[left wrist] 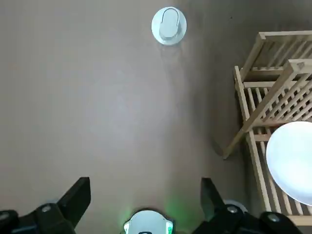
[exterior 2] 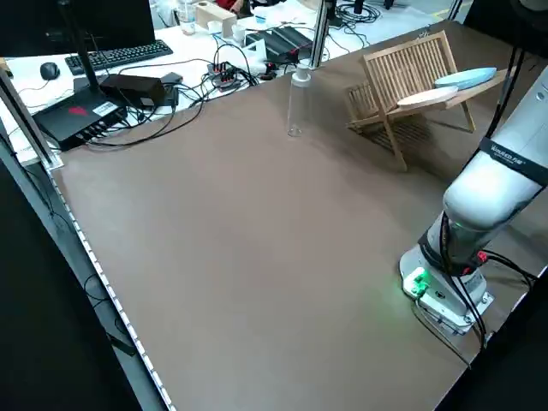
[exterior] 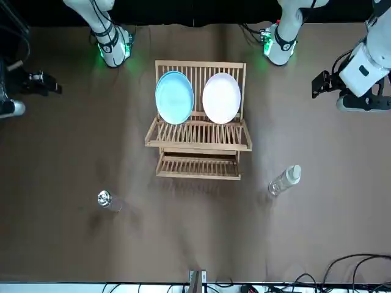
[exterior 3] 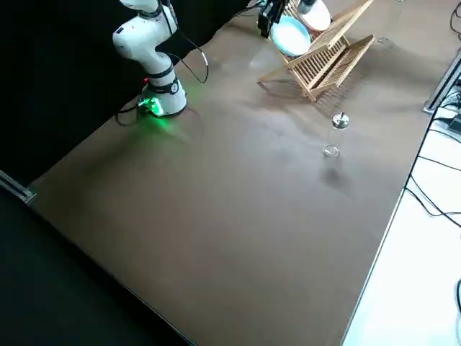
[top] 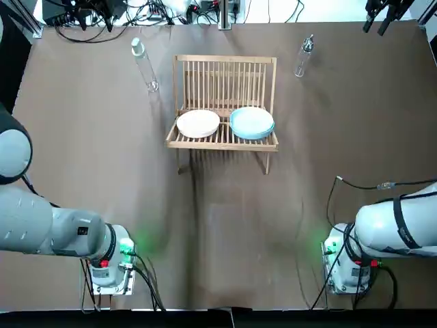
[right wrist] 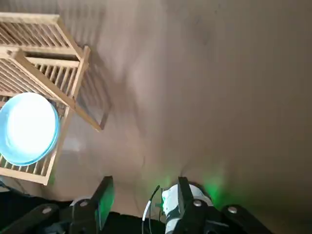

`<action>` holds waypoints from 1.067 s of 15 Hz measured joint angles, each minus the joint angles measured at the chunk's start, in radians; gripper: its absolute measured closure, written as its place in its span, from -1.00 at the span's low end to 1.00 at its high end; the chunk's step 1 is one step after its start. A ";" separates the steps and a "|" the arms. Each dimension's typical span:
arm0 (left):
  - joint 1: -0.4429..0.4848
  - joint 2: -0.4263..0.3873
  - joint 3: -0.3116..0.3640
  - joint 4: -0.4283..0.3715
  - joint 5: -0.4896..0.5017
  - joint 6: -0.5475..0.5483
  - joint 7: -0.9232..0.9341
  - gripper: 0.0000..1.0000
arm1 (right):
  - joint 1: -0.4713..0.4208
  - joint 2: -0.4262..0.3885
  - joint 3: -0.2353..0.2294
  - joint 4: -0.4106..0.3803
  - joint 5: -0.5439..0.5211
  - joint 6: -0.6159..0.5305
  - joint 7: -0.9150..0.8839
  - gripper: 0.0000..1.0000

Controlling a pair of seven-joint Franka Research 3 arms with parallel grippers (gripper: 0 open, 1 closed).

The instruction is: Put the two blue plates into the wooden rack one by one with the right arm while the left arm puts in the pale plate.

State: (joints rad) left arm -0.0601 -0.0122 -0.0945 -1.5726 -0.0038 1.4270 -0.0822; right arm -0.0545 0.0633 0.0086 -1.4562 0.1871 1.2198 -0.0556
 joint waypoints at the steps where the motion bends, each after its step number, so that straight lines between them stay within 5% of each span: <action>1: 0.000 0.000 0.000 0.000 0.000 0.000 0.000 -0.99 | 0.053 -0.012 -0.047 0.001 0.000 0.013 0.000 -0.28; 2: 0.000 0.000 0.000 0.000 0.000 0.000 0.000 -0.99 | 0.088 -0.023 -0.073 0.000 0.000 0.036 0.000 -0.28; 6: -0.002 0.000 -0.002 0.000 -0.003 0.000 0.000 -0.99 | 0.140 -0.040 -0.085 -0.016 -0.008 0.104 0.000 -0.87; 16: -0.003 0.000 -0.003 0.000 -0.014 0.000 0.000 -0.99 | 0.176 -0.105 -0.085 -0.121 -0.134 0.201 -0.003 -1.00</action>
State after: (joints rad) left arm -0.0626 -0.0122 -0.0972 -1.5724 -0.0178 1.4270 -0.0822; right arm 0.1219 -0.0417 -0.0760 -1.5768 0.0535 1.4212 -0.0585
